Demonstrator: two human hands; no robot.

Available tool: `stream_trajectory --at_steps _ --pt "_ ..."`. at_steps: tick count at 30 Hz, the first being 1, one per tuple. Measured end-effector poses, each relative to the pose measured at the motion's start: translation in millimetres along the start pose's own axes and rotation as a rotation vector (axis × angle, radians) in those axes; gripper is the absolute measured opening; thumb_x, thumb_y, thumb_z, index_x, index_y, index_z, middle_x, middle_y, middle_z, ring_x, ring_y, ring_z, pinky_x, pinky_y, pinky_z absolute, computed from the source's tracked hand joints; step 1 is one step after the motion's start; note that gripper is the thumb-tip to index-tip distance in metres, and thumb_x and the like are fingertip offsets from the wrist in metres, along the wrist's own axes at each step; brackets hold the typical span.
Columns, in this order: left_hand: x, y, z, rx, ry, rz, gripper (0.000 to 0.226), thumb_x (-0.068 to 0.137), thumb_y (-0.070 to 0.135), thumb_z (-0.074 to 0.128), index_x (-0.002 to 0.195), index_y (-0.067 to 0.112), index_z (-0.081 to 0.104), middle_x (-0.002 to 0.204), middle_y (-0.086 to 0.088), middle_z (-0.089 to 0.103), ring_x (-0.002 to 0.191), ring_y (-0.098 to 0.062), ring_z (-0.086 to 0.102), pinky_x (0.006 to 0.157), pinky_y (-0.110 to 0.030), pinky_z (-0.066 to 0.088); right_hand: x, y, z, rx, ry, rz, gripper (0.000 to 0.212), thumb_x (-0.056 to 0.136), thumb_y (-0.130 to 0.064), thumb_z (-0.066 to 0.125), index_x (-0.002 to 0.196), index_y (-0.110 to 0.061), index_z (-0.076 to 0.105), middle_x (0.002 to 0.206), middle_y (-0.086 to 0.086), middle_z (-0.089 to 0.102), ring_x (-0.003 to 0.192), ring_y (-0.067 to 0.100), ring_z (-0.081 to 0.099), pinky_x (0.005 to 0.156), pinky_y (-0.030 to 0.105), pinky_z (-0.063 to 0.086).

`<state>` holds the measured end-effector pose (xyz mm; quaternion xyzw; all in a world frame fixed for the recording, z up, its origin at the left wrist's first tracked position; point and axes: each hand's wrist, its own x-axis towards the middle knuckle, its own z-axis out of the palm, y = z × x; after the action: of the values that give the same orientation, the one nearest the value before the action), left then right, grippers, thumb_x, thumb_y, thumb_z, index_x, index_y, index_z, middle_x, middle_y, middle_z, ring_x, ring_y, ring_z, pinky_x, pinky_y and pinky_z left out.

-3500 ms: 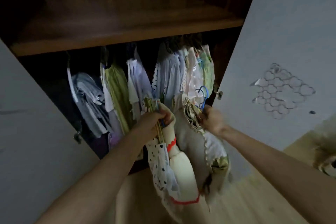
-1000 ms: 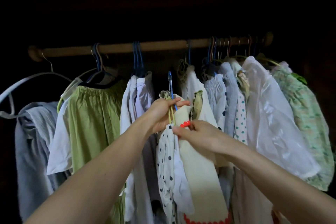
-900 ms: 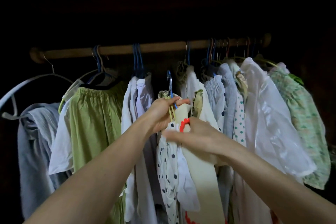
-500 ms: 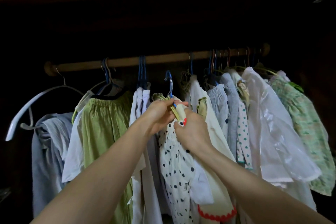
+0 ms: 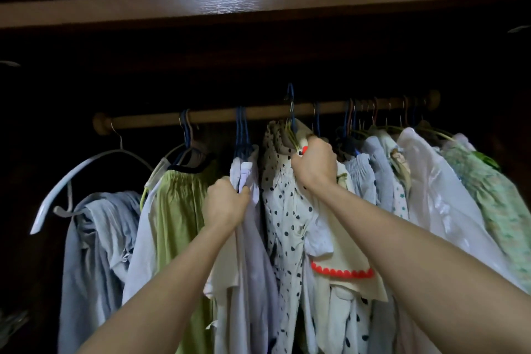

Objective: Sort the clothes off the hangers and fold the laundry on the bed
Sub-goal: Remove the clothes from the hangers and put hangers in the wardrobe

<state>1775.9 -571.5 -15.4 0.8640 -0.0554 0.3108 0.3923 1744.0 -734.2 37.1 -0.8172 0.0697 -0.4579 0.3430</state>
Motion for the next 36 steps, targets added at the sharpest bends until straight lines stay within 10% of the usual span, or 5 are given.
stream_trajectory --at_steps 15,23,30,32,36 --pt "-1 -10 -1 -0.053 0.003 0.144 0.026 0.089 0.013 0.054 0.065 0.011 0.045 0.061 -0.005 0.049 0.056 -0.023 0.047 0.048 -0.029 0.03 28 -6 20 -0.092 -0.206 0.059 0.024 0.092 -0.019 0.053 0.114 -0.01 0.057 0.1 0.007 0.06 0.1 0.028 0.062 0.068 0.024 0.039" --pt "-4 3 -12 0.011 -0.096 0.036 0.017 0.09 0.022 0.054 0.087 0.006 0.055 0.079 -0.01 0.061 0.072 -0.029 0.058 0.057 -0.032 0.043 -18 16 21 -0.086 -0.234 0.021 0.051 0.094 -0.048 0.046 0.119 -0.003 0.045 0.111 0.018 0.059 0.101 0.036 0.057 0.082 0.04 0.047" --pt "-24 24 -47 0.16 -0.416 -0.096 0.031 0.096 0.042 0.053 0.111 0.015 0.054 0.073 -0.008 0.057 0.065 -0.024 0.058 0.056 -0.027 0.041 -68 4 -40 -0.04 -0.557 0.116 0.065 0.098 -0.041 0.046 0.147 -0.006 0.021 0.144 0.014 0.041 0.127 0.03 0.046 0.103 0.039 0.04" --pt "-30 34 -68 0.14 -0.555 -0.17 0.014 0.098 0.037 0.054 0.09 0.025 0.052 0.062 -0.001 0.047 0.051 -0.015 0.046 0.052 -0.026 0.042 -77 -4 -66 -0.125 -0.687 0.131 0.062 0.099 -0.032 0.046 0.148 -0.006 0.019 0.15 0.013 0.031 0.132 0.028 0.04 0.104 0.036 0.036" --pt "-42 57 -135 0.205 -0.748 -0.211 0.02 0.096 0.027 0.055 0.108 0.012 0.063 0.103 -0.004 0.063 0.093 -0.02 0.061 0.08 -0.028 0.049 -80 -32 -120 -0.376 -0.999 0.115 0.046 0.099 -0.029 0.044 0.139 -0.008 0.033 0.142 0.013 0.033 0.125 0.028 0.044 0.1 0.033 0.04"
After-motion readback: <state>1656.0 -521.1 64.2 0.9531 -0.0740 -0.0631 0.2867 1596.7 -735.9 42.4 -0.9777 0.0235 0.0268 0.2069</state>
